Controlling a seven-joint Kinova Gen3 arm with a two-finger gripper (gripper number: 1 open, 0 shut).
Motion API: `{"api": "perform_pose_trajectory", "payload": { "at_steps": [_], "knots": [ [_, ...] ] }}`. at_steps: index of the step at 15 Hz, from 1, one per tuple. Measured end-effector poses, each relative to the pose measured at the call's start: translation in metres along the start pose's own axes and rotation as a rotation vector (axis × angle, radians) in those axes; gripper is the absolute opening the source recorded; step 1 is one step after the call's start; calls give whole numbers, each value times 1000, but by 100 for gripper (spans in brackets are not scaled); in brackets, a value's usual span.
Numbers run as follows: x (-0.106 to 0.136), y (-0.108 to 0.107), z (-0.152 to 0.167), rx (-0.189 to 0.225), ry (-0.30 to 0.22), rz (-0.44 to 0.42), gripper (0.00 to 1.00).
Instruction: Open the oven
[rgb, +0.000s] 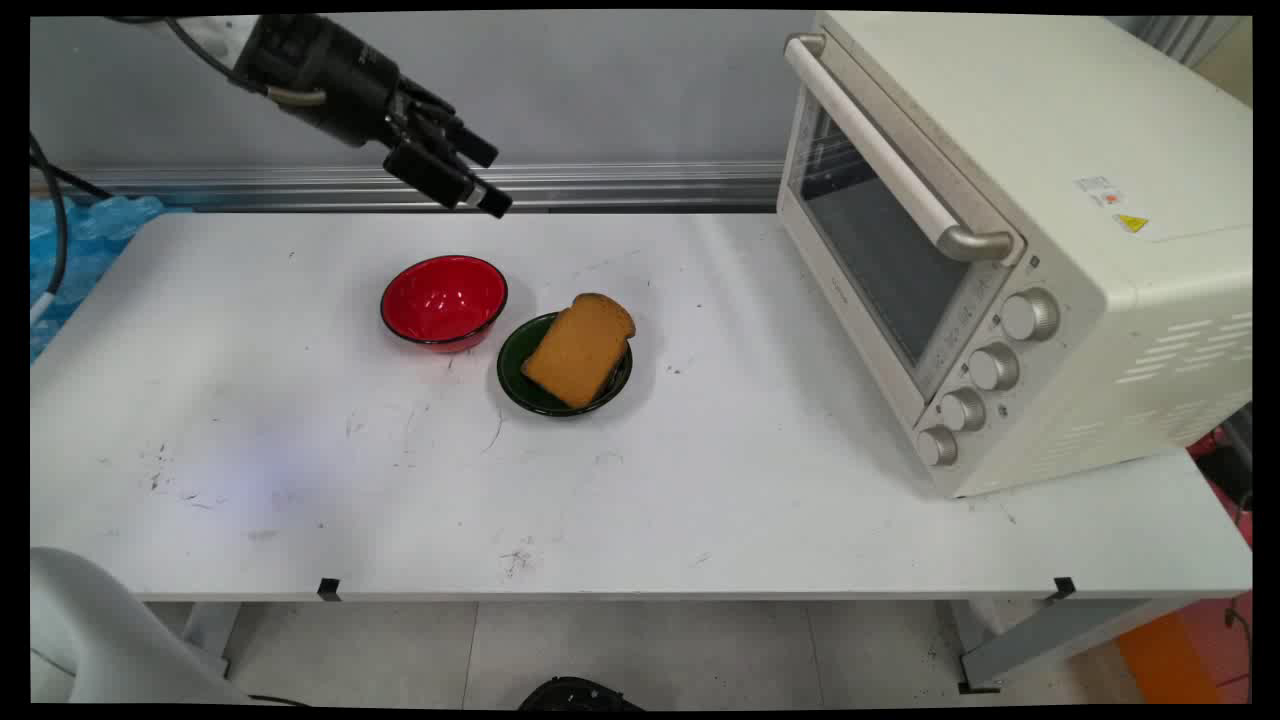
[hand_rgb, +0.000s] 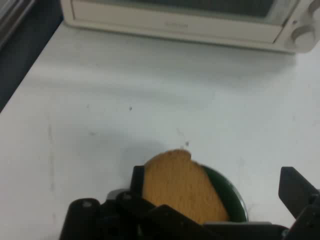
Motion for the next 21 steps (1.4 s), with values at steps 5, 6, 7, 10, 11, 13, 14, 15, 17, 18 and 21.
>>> {"api": "perform_pose_trajectory", "payload": {
  "at_steps": [5,6,7,10,11,13,14,15,17,18,21],
  "knots": [
    [17,6,2,-26,50,19,100],
    [21,8,3,-30,60,22,100],
    [26,9,4,-34,68,25,100],
    [39,12,8,-41,84,34,100],
    [42,13,9,-40,87,33,100],
    [49,13,11,-39,92,29,100],
    [54,14,12,-38,95,26,100],
    [59,14,14,-37,98,22,100],
    [68,15,19,-36,102,14,100],
    [72,15,22,-36,103,11,100],
    [81,16,28,-34,106,11,100]
  ]
}}
